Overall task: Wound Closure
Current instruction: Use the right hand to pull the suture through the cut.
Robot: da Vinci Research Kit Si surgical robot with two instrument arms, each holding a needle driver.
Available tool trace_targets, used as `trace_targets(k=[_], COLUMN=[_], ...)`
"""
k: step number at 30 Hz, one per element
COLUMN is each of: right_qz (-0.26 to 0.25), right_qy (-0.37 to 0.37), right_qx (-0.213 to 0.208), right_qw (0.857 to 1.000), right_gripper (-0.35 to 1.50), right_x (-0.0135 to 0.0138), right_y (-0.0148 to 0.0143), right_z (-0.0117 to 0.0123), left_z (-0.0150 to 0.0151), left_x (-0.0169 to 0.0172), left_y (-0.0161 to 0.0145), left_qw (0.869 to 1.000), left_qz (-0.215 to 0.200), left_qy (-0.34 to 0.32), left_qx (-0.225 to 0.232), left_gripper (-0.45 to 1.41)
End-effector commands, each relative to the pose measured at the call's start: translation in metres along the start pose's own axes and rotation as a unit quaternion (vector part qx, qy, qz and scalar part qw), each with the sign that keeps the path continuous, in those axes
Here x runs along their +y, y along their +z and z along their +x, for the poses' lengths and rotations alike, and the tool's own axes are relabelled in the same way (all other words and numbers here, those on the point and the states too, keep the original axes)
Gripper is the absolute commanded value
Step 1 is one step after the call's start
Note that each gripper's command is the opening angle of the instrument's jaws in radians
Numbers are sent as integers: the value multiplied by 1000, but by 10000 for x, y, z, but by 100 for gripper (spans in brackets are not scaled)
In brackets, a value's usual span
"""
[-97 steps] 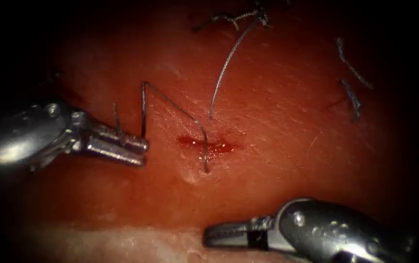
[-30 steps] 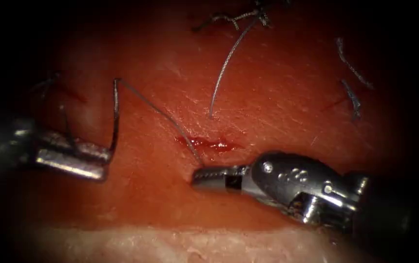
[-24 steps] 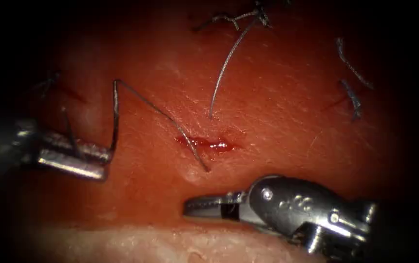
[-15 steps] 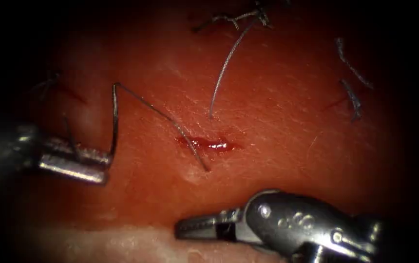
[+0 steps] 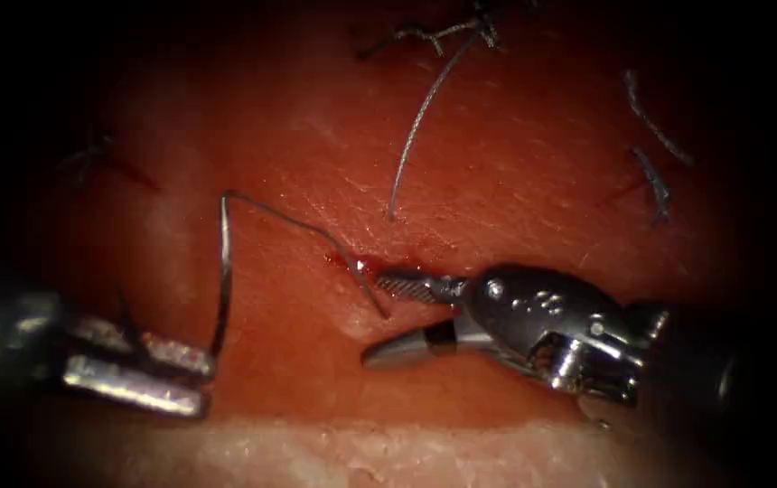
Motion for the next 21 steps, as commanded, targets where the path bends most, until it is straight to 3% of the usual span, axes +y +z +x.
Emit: trace_targets(k=[1,3,6,15,21], right_qz=[5,14,21,30,30], right_qy=[-6,-7,-6,7,2], right_qx=[-1,-1,1,9,-19], right_qw=[1000,1000,1000,999,999], right_gripper=[128,98,-35,-35,-35], right_x=[0,-1,2,10,3], right_y=[16,21,20,16,11], right_z=[-3,-4,-3,-2,1], left_z=[-1,-1,-1,0,0], left_x=[-5,-5,-4,-2,-1], left_y=[6,6,6,6,6], left_qw=[1000,1000,1000,1000,1000], left_qz=[0,0,0,0,0], left_qy=[2,2,4,5,5], left_qx=[0,0,0,0,0], left_gripper=[-45,-45,-45,-45,-45])
